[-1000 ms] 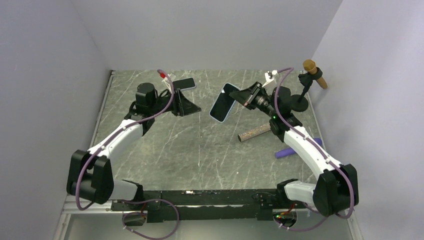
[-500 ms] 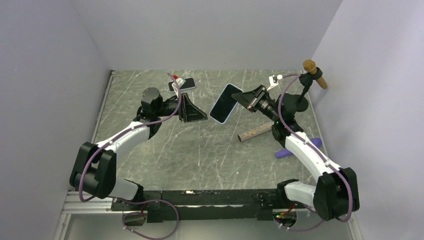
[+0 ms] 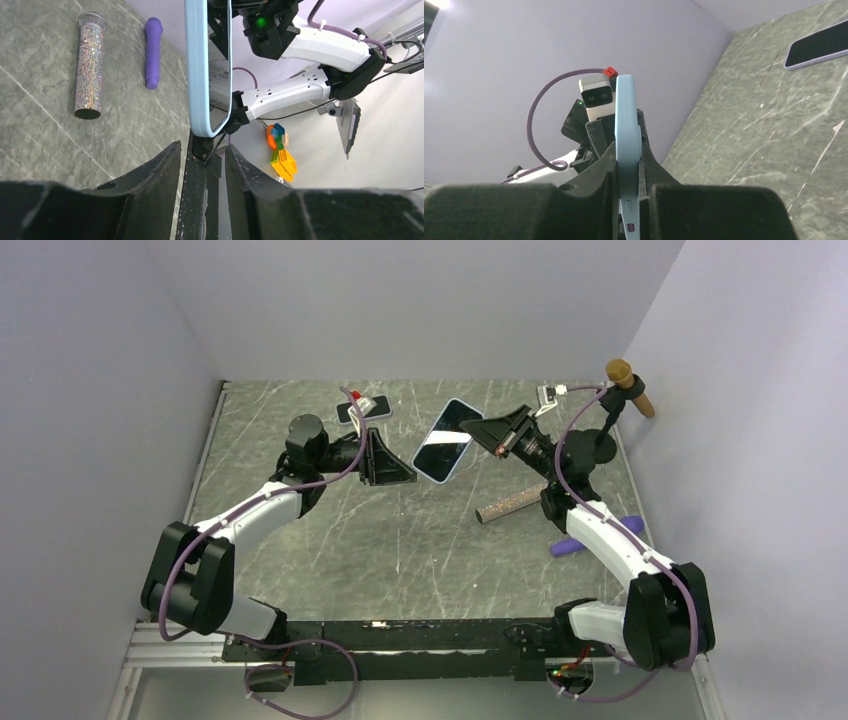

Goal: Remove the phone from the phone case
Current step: Pick up the phone at the center of the board, then remove the phone case from the phone.

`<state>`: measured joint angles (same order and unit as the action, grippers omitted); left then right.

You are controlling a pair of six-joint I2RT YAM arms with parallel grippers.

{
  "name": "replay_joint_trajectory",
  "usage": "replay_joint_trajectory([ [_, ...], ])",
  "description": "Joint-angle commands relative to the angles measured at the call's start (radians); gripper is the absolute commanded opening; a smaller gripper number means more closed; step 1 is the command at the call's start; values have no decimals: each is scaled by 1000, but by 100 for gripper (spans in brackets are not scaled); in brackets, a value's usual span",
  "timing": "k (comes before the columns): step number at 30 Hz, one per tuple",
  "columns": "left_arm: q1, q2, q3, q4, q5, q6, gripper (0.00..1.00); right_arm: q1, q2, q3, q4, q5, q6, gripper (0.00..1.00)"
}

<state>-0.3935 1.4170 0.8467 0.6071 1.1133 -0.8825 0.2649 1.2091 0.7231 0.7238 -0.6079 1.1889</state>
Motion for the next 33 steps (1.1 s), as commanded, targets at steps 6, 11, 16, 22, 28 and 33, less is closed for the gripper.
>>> replay_joint_trajectory([
  [6, -7, -8, 34, 63, 47, 4, 43, -3, 41, -27, 254, -48, 76, 0],
  [11, -7, 5, 45, 41, 44, 5, 35, -2, 46, -27, 264, -52, 82, 0],
  [16, -7, 5, 35, 103, 55, -36, 33, -1, 49, -33, 277, -66, 85, 0],
  [22, -7, 2, 31, 123, 60, -40, 21, 1, 50, -38, 300, -90, 89, 0],
  [28, -10, -7, 29, 123, 56, -34, 6, 7, 65, -37, 347, -103, 128, 0],
  [33, -20, -26, -16, 392, 86, -168, 0, 8, 76, -15, 310, -140, 153, 0],
])
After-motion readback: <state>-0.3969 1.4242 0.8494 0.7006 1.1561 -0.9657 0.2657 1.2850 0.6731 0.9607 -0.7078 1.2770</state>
